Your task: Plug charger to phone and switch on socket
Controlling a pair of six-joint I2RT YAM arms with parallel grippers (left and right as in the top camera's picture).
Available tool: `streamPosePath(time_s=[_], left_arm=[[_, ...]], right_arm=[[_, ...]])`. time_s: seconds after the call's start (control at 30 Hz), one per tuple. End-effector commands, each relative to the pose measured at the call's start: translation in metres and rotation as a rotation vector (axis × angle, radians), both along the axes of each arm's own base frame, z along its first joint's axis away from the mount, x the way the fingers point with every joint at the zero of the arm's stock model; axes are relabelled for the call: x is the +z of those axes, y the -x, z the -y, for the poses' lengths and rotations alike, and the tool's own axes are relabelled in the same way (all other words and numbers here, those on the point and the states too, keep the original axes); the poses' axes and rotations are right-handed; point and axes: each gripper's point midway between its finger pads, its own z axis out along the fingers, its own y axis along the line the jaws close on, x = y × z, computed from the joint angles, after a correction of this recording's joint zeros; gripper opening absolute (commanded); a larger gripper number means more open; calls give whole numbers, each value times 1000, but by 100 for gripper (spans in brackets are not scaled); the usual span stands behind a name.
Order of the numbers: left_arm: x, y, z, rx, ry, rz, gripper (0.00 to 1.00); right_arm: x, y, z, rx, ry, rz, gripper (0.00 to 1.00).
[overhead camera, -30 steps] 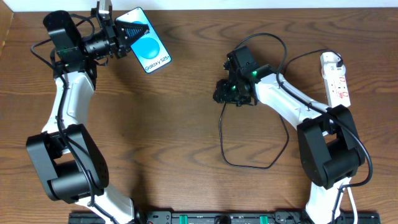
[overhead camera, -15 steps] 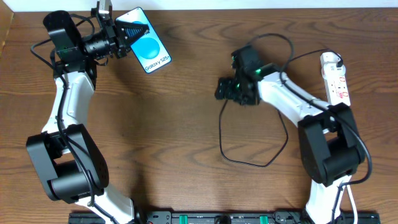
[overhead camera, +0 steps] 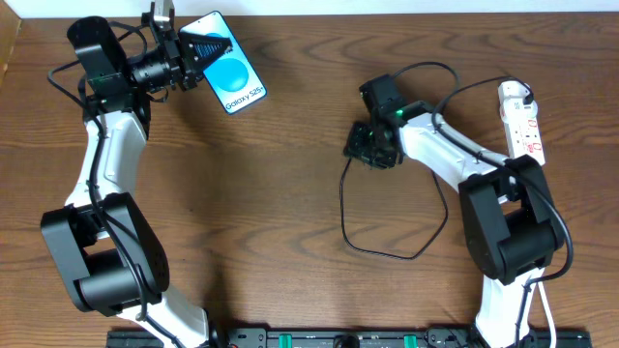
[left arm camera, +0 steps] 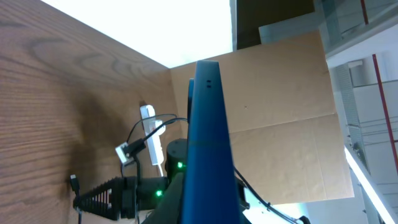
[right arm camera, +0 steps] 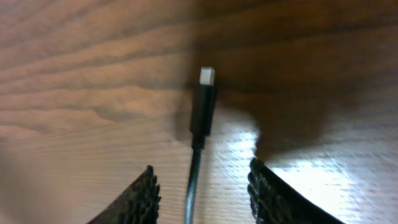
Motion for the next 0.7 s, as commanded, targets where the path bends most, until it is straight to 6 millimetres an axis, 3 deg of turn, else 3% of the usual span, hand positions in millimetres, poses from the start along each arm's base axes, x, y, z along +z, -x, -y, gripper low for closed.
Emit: streamPosePath(time_s=[0.0, 0.43, 0.5, 0.6, 0.67], left_arm=[[7, 4, -1, -7, -4, 23, 7], [7, 4, -1, -7, -3, 23, 7], [7, 4, -1, -7, -3, 23, 7], [7, 4, -1, -7, -3, 23, 7], [7, 4, -1, -7, -3, 23, 7]], right_arm=[[-4, 12, -14, -75, -123, -91, 40], [-26, 21, -20, -156, -240, -112, 29], [-28, 21, -17, -154, -234, -110, 22], [-28, 19, -15, -105, -222, -72, 1], [-26, 16, -16, -49, -221, -28, 1]])
